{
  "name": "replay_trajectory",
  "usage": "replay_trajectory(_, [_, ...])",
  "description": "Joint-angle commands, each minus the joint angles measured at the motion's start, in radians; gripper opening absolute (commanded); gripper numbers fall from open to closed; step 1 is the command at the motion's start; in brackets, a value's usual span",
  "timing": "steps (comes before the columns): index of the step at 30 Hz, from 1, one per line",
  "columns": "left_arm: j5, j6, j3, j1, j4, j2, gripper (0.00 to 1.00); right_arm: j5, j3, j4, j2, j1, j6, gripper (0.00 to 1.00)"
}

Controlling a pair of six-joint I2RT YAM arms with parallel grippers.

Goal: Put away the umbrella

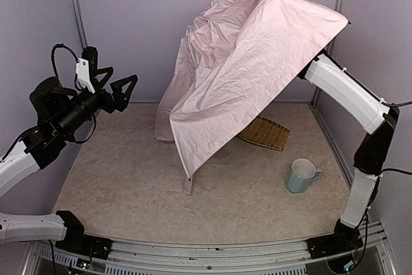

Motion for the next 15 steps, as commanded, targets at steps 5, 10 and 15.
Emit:
replay_trajectory(5, [0.001,0.018,-0.024,0.009,-0.006,0.001,0.98,0.367,0.130,0.386,0.034,0.034,-0.372,0.00])
replay_trajectory(10, [-0.015,0.022,-0.046,0.009,-0.003,-0.006,0.98,0.440,0.054,0.485,0.079,0.081,-0.525,0.00])
replay_trajectory(15, [-0.036,0.024,-0.064,0.010,-0.006,-0.018,0.98,0.408,-0.119,0.423,0.105,0.152,-0.488,0.00])
